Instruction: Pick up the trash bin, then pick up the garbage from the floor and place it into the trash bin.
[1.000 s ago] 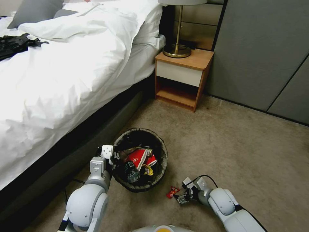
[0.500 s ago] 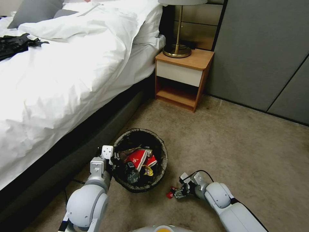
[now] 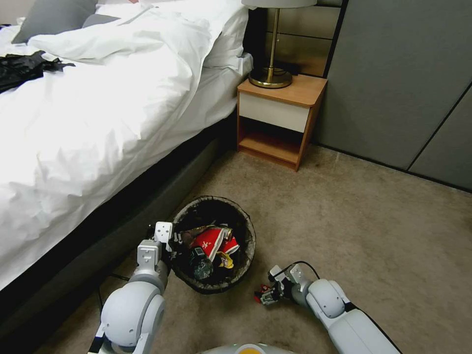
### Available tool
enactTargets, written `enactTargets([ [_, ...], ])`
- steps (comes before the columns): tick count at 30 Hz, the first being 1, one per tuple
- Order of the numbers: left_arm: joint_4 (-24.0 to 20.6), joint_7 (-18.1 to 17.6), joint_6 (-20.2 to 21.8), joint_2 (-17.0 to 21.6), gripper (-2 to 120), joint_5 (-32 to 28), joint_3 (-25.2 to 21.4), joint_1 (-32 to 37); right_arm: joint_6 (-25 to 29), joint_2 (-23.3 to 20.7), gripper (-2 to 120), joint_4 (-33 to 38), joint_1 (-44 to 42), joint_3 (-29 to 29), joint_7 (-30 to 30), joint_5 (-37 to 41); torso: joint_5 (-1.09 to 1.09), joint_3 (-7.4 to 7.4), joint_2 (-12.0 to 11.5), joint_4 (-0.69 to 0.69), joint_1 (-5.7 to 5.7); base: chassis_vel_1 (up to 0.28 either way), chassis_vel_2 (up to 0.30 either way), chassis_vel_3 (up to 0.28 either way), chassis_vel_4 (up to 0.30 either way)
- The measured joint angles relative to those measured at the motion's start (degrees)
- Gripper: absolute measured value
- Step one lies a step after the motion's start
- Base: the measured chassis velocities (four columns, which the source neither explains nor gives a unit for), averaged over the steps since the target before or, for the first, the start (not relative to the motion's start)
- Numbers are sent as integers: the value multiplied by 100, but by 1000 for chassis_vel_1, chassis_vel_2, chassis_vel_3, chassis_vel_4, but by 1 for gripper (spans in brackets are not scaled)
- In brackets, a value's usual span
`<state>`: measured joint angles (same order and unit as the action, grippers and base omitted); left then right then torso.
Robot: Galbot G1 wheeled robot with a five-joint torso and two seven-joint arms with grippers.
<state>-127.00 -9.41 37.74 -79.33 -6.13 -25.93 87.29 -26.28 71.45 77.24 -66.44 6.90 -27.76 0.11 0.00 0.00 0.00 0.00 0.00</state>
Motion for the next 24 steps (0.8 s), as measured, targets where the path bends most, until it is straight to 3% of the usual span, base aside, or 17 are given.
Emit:
enactTargets([
  [24, 14, 24, -18, 5, 0, -4, -24, 4, 28, 57, 100, -235, 102, -79, -18, -36, -1, 0, 0, 0, 0, 0, 0, 0, 0],
])
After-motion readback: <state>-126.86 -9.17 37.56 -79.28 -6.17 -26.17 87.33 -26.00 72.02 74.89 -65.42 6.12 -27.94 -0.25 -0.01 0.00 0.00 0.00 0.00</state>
